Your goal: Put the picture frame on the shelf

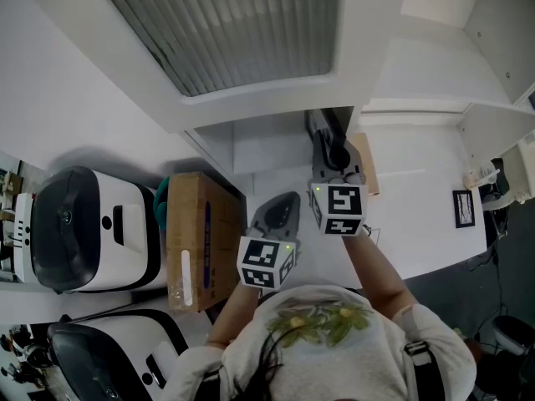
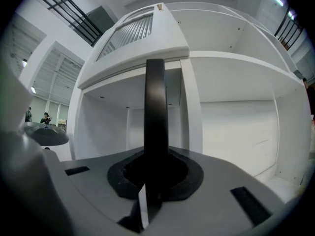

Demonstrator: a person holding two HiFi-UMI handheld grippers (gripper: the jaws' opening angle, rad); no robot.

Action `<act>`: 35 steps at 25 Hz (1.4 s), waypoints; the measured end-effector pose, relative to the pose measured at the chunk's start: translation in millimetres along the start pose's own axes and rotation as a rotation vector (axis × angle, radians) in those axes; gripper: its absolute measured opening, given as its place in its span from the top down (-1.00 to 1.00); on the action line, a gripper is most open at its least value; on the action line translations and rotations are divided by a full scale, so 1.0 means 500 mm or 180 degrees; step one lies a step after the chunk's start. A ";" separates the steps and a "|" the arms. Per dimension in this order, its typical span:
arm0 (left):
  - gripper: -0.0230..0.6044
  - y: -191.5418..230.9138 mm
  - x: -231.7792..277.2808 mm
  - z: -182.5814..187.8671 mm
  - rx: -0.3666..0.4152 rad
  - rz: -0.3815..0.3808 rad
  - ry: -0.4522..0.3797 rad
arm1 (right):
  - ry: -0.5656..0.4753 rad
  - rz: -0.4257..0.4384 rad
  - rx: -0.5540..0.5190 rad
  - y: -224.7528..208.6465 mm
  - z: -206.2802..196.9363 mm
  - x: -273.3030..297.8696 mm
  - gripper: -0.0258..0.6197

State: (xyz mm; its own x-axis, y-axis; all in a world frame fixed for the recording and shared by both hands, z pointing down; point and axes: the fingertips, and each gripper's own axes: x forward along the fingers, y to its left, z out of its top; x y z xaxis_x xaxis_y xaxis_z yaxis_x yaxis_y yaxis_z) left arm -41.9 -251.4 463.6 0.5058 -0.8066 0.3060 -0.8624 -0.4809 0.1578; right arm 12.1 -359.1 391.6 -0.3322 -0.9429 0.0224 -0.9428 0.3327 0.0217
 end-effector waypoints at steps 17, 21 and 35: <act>0.84 -0.016 -0.011 0.001 0.0031 -0.0021 -0.0025 | 0.0030 -0.0006 -0.0134 0.003 -0.003 -0.056 0.80; 0.84 -0.020 -0.015 0.002 0.0041 -0.0021 -0.0032 | 0.0030 0.0037 -0.0147 0.007 -0.001 -0.068 0.80; 0.84 -0.024 -0.026 0.002 0.0046 -0.0022 -0.0045 | 0.0058 -0.0005 -0.0060 0.002 -0.008 -0.067 0.80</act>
State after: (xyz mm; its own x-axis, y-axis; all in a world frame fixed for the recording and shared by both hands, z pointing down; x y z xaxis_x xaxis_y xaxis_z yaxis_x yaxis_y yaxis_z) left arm -38.3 -235.8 456.7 0.5119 -0.8080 0.2916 -0.8587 -0.4912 0.1463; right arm 22.5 -326.8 394.6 -0.3299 -0.9431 0.0405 -0.9426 0.3315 0.0406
